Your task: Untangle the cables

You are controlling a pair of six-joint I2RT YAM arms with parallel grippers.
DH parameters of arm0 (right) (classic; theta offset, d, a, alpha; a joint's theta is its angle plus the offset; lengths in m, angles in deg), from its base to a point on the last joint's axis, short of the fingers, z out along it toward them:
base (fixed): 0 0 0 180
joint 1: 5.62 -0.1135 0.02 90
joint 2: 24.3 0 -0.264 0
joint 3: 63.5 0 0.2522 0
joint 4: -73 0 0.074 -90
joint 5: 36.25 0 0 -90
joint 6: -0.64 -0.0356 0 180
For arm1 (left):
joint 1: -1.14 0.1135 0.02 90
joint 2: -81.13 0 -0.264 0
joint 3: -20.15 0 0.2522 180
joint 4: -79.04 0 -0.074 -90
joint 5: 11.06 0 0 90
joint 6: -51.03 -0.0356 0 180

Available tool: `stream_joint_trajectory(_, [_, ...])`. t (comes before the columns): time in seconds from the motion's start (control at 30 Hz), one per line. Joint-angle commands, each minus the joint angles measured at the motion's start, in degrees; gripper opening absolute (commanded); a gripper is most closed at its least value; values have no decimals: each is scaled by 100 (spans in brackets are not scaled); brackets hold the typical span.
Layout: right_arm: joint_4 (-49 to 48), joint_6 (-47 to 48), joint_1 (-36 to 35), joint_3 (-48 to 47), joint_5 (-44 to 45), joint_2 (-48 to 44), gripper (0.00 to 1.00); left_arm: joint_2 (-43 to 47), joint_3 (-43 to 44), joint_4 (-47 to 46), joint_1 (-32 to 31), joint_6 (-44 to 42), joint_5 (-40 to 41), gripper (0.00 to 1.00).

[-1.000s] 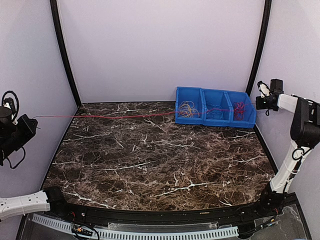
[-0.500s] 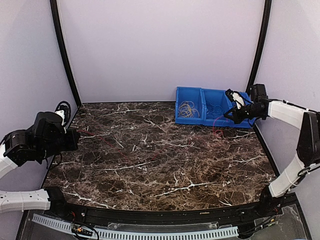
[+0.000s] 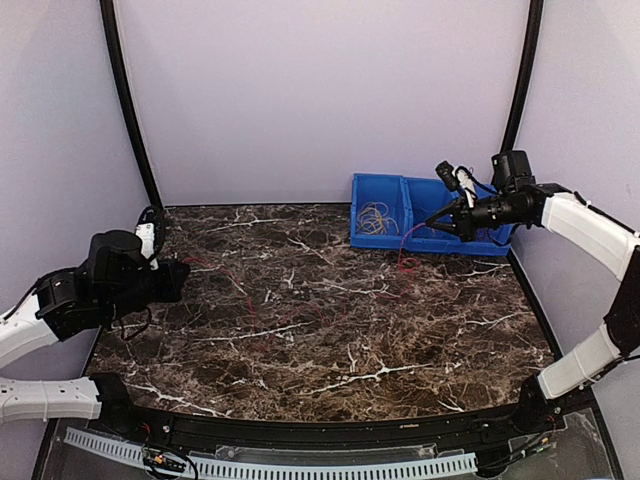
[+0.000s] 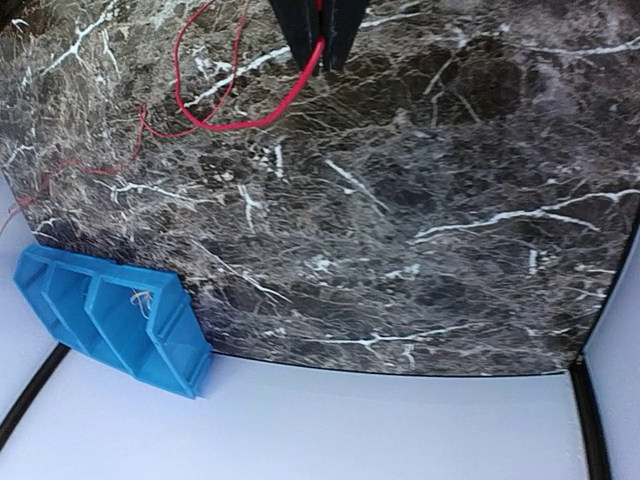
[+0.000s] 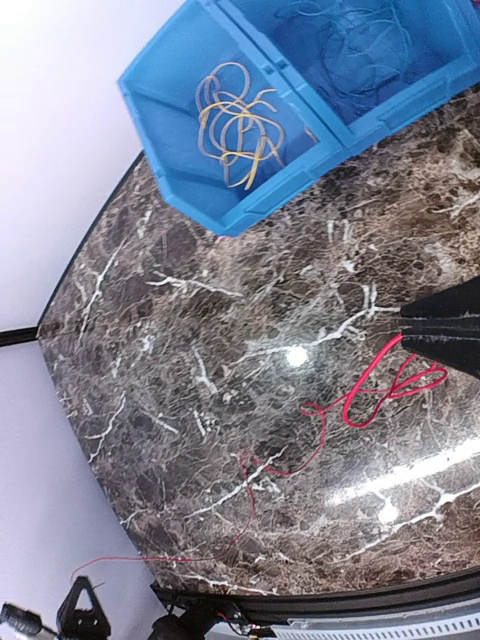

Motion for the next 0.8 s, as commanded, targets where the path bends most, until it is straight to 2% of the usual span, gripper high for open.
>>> stream_joint_trajectory(0.0, [216,103,-307,-619,-623,1,0,-593,-355,-2358,0,-187,-1179,0])
stream_joint_trajectory(0.13, [416,244,-563,-788,-733,-52,0,-1908,141,-3393,-5,-335,-1979,0])
stream_joint_trajectory(0.23, [676,410,-760,-897,-1030,-56,0,-3062,884,-3882,-38,-386,-2567,0])
stream_joint_trajectory(0.37, [954,447,-1161,-968,-1314,-5,0,-4180,1669,-4595,-153,-366,-3192,0])
stream_joint_trajectory(0.5, [1056,523,-1607,-899,-1109,67,0,-5085,2289,-5060,-300,-166,-3600,0])
stream_joint_trajectory(0.67, [1184,409,-1650,-1155,-957,394,0,-6039,2960,-5568,-499,73,-4040,0])
stream_joint_trajectory(0.77, [988,187,-1641,-1220,-566,484,0,-6332,3387,-5767,-626,43,-4250,0])
